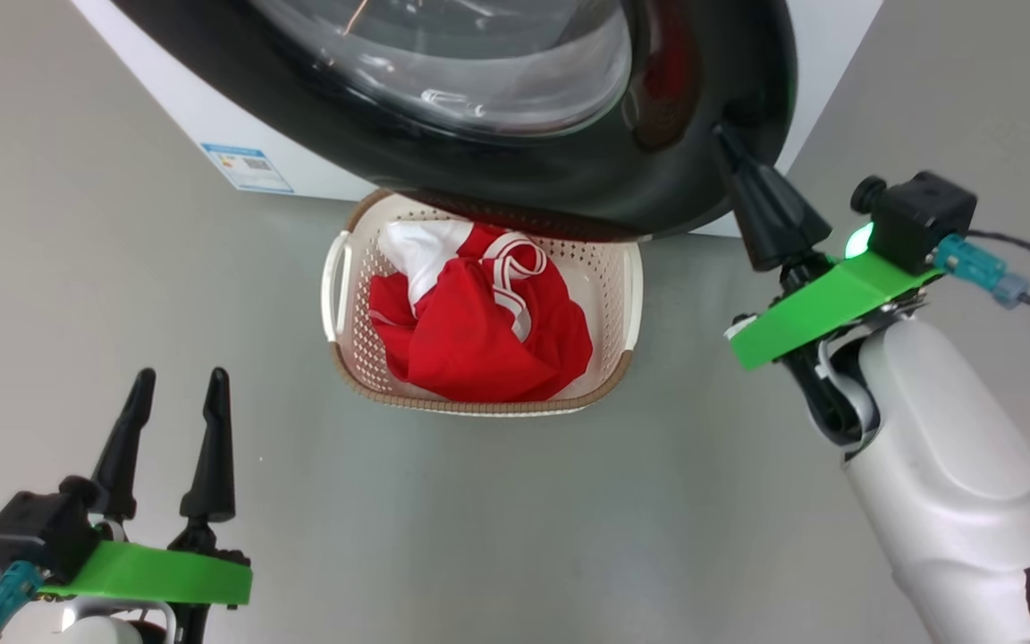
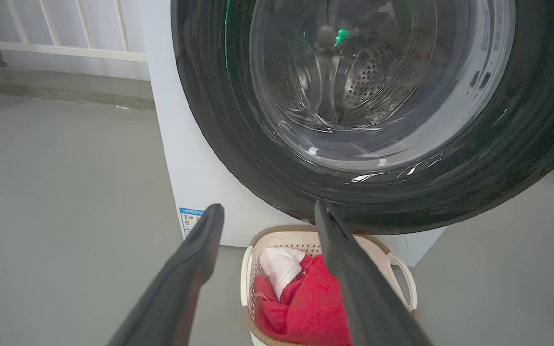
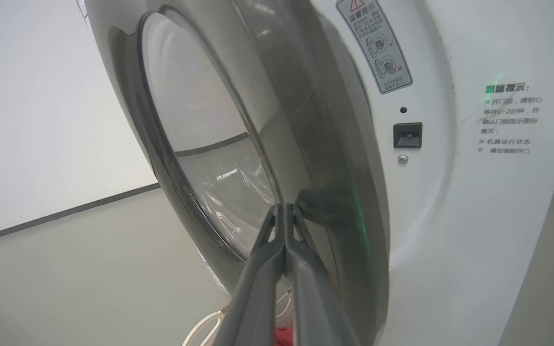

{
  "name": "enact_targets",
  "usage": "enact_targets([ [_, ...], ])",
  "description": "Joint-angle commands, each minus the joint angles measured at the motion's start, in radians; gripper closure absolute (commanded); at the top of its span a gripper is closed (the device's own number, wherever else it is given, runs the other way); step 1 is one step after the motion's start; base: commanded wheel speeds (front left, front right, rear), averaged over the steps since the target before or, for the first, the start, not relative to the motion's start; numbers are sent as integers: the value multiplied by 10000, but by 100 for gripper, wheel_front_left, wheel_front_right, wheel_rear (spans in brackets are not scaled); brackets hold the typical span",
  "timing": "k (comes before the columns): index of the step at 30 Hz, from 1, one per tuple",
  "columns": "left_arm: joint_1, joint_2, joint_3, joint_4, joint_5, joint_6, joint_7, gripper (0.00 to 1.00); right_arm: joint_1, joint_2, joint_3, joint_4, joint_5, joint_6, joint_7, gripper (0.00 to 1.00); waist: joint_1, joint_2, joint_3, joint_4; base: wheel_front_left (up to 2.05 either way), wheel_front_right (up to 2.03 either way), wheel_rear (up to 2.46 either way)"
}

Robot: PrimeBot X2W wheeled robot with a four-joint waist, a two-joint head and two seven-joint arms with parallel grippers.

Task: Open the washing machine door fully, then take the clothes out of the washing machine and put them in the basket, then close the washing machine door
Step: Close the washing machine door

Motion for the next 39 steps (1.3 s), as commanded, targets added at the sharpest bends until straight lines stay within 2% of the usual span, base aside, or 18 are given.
enact_targets([
  [1,-256,277,314,-189,-95,-31,-91,0,-211,152,-15,-196,62,16,-72,100,0,-1,82,73,0,0,0],
  [13,-848,226,16,-373,-203,-31,-91,0,-1553,-167,-728,162,-146,16,-72,100,0,-1,855,475,0,0,0],
  [20,-1104,248,-102,-475,-265,-31,-91,0,-2402,-66,-1135,548,-486,16,-72,100,0,-1,1250,594,0,0,0],
  [28,-1338,246,-164,-577,-309,-31,-91,0,-3252,329,-1704,799,-991,16,-72,100,0,-1,1641,697,0,0,0],
  [35,-1503,251,-206,-647,-323,-31,-91,0,-3695,476,-2331,810,-1280,16,-72,100,0,-1,1845,756,0,0,0],
  [39,-1556,270,-192,-624,-328,-31,-91,0,-3702,589,-2276,766,-1389,16,-72,100,0,-1,1848,737,0,0,0],
])
